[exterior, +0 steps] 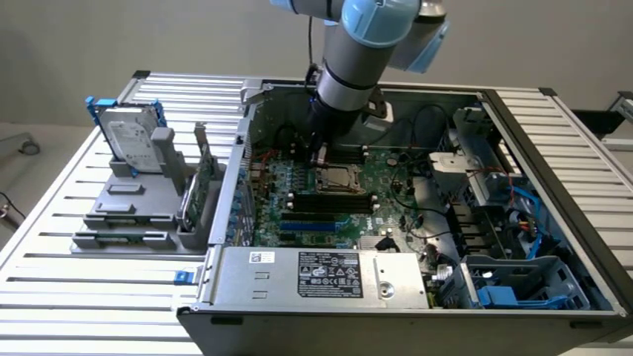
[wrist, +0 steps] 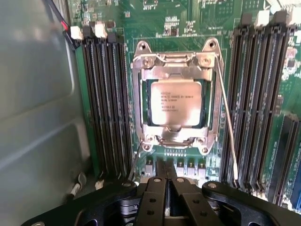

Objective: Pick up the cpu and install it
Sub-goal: 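Install the first cpu locking lever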

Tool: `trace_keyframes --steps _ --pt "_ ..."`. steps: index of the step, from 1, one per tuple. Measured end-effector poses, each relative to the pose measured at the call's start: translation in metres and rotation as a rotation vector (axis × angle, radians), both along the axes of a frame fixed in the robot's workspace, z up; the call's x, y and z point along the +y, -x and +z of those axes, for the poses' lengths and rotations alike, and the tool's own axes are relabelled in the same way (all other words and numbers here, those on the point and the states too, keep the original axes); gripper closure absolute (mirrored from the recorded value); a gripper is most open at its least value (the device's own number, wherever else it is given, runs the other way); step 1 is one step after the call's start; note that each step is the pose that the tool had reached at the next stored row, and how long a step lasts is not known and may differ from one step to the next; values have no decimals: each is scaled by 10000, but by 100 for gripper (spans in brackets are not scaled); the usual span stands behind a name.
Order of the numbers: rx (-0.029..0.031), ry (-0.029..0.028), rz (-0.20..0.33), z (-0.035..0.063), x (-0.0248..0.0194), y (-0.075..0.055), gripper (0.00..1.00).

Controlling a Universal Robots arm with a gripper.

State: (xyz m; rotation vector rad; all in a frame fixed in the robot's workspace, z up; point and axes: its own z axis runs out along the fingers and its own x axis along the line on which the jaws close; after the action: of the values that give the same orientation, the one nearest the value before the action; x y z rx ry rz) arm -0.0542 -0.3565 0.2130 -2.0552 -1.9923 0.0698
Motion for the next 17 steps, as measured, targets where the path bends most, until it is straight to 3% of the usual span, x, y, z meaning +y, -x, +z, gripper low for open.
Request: trace_keyframes --steps 11,17 --pt "0 -59 -187 33 0 211 89" --pt "1 -180 -358 99 0 306 89"
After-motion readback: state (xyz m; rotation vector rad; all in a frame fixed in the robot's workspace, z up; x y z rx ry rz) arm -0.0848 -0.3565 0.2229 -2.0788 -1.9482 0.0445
